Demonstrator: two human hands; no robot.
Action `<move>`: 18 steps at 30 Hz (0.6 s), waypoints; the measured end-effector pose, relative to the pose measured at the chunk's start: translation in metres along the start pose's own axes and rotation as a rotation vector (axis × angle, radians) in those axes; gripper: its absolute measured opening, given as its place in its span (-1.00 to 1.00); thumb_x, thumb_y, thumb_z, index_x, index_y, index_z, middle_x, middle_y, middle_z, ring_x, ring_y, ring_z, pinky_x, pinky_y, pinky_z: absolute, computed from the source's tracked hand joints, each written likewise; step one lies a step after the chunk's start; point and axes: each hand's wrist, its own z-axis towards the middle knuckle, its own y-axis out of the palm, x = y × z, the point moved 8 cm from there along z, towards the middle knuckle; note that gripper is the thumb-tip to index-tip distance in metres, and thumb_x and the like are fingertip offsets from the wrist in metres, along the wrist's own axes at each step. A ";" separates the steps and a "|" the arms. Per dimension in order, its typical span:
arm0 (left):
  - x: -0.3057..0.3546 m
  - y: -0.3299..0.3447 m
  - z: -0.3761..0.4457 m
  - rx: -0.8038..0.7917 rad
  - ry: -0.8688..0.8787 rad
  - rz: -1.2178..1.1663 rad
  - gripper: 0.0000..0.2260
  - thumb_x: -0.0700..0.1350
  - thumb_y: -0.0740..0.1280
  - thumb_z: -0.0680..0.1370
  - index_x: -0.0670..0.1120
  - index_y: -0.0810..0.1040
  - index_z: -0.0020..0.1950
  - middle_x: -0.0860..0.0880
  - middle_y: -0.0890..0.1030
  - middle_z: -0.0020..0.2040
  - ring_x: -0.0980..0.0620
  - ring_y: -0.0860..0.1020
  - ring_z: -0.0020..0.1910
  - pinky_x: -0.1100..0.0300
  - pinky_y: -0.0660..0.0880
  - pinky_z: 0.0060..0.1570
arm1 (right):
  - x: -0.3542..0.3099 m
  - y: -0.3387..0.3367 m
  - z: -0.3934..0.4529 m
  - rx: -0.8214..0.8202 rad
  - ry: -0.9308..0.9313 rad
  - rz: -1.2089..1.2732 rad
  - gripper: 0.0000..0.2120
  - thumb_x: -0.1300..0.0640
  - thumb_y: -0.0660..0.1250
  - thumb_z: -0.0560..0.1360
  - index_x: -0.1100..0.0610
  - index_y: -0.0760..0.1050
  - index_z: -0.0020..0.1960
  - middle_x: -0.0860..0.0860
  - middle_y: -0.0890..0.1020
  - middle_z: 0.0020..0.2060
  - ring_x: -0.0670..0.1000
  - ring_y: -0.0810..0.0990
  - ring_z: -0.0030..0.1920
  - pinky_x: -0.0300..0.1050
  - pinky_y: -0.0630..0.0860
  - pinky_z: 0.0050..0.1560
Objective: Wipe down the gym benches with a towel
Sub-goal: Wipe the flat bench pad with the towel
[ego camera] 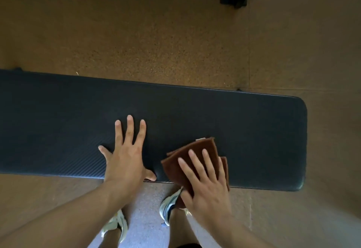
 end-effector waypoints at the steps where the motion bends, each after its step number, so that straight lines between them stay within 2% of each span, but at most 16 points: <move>1: -0.001 0.000 0.000 -0.001 -0.002 -0.001 0.40 0.35 0.59 0.17 0.07 -0.41 0.60 -0.03 -0.44 0.60 -0.18 -0.40 0.59 -0.51 0.21 0.37 | 0.004 -0.003 0.011 -0.001 -0.041 0.005 -0.25 -0.17 0.30 0.44 -0.21 0.27 0.62 -0.11 0.23 0.66 0.11 0.05 0.69 0.36 0.06 0.58; 4: -0.003 0.002 0.002 0.011 0.000 0.022 0.40 0.38 0.57 0.16 0.07 -0.41 0.60 -0.04 -0.42 0.60 -0.19 -0.37 0.59 -0.50 0.24 0.36 | 0.026 -0.043 0.087 0.122 0.023 0.018 -0.28 -0.18 0.24 0.44 -0.20 0.30 0.61 -0.08 0.28 0.64 0.13 0.10 0.68 0.33 -0.03 0.63; 5: -0.004 0.002 0.002 0.020 -0.001 0.030 0.40 0.39 0.56 0.17 0.06 -0.42 0.59 -0.04 -0.42 0.60 -0.19 -0.37 0.60 -0.50 0.23 0.37 | 0.037 -0.061 0.118 0.161 0.096 0.032 -0.30 -0.19 0.20 0.47 -0.21 0.25 0.62 -0.08 0.24 0.66 0.12 0.06 0.69 0.30 -0.08 0.64; 7: -0.004 0.001 0.001 0.026 0.007 0.043 0.38 0.40 0.55 0.19 0.06 -0.44 0.58 -0.05 -0.42 0.60 -0.20 -0.37 0.59 -0.50 0.21 0.38 | 0.059 -0.084 0.164 0.136 0.244 0.067 -0.32 -0.21 0.12 0.55 -0.22 0.12 0.66 -0.10 0.11 0.69 0.05 -0.08 0.70 0.22 -0.21 0.64; 9: -0.003 0.002 0.001 0.028 0.019 0.039 0.38 0.40 0.54 0.20 0.05 -0.45 0.58 -0.06 -0.42 0.60 -0.21 -0.38 0.59 -0.51 0.19 0.38 | 0.067 -0.089 0.171 0.128 0.326 0.081 -0.36 -0.20 0.09 0.61 -0.22 0.05 0.68 -0.11 0.06 0.70 0.02 -0.15 0.69 0.19 -0.27 0.65; 13: -0.003 0.002 0.001 0.051 0.049 0.028 0.39 0.42 0.53 0.21 0.03 -0.48 0.57 -0.09 -0.45 0.59 -0.23 -0.37 0.59 -0.50 0.19 0.37 | 0.030 -0.049 0.081 0.237 0.405 0.098 -0.36 -0.14 0.12 0.61 -0.19 0.11 0.67 -0.10 0.08 0.69 0.01 -0.15 0.70 0.18 -0.27 0.66; 16: -0.006 0.004 0.001 0.038 0.087 -0.012 0.38 0.42 0.52 0.23 0.03 -0.49 0.56 -0.10 -0.49 0.58 -0.23 -0.40 0.58 -0.50 0.13 0.39 | -0.015 0.003 -0.008 0.087 0.258 0.022 -0.32 -0.12 0.15 0.58 -0.18 0.09 0.68 -0.11 0.06 0.70 0.04 -0.12 0.70 0.20 -0.23 0.66; 18: -0.012 0.006 -0.006 0.025 0.152 -0.044 0.35 0.40 0.52 0.26 0.04 -0.48 0.56 -0.08 -0.48 0.58 -0.20 -0.43 0.57 -0.47 0.03 0.44 | -0.022 0.016 -0.028 -0.021 0.125 -0.050 -0.32 -0.12 0.15 0.60 -0.23 0.03 0.68 -0.16 -0.02 0.69 0.05 -0.11 0.70 0.23 -0.17 0.65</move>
